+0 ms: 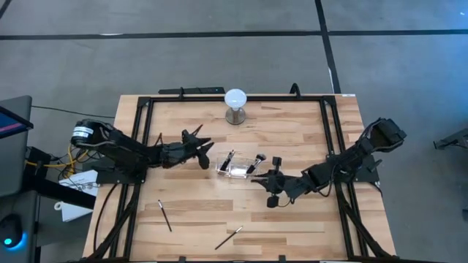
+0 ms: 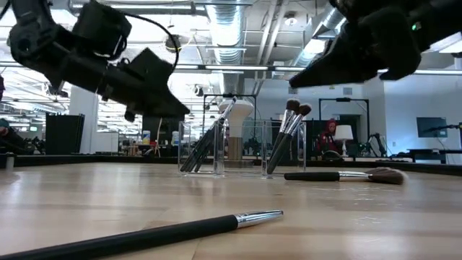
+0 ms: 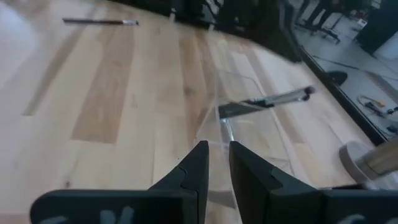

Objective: Put items in baskets/containers
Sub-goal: Adjust the transparent organizer

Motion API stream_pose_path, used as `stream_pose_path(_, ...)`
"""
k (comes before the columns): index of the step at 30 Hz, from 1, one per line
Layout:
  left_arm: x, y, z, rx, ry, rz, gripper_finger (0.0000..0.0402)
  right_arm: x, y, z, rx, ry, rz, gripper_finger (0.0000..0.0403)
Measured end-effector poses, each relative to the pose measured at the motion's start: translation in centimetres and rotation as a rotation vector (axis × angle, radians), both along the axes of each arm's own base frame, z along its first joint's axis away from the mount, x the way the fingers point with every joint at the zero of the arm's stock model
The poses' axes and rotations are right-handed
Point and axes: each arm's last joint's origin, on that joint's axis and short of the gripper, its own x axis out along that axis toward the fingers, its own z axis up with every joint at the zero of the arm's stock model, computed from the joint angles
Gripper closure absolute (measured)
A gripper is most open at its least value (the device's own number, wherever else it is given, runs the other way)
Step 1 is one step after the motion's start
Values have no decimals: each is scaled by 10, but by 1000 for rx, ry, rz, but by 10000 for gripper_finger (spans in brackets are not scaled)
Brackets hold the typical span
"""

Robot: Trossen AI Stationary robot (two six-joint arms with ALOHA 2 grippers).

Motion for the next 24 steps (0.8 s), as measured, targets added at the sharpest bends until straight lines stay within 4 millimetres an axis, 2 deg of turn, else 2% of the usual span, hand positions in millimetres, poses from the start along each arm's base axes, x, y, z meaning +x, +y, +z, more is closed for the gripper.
stream_pose_path(3, 1, 2, -11, 1, 53, 3, 293, -4, 8, 3, 4, -10, 34, 348)
stream_pose_path(9, 5, -1, -29, -18, 141, -103, 293, -14, 23, 5, -73, -30, 29, 348)
stream_pose_path(17, 23, -4, -30, 65, 192, -219, 293, -20, 29, 6, -125, -41, 6, 348)
stream_pose_path(24, 21, -6, -33, 59, 209, -279, 293, -20, 29, 5, -128, -38, 3, 348)
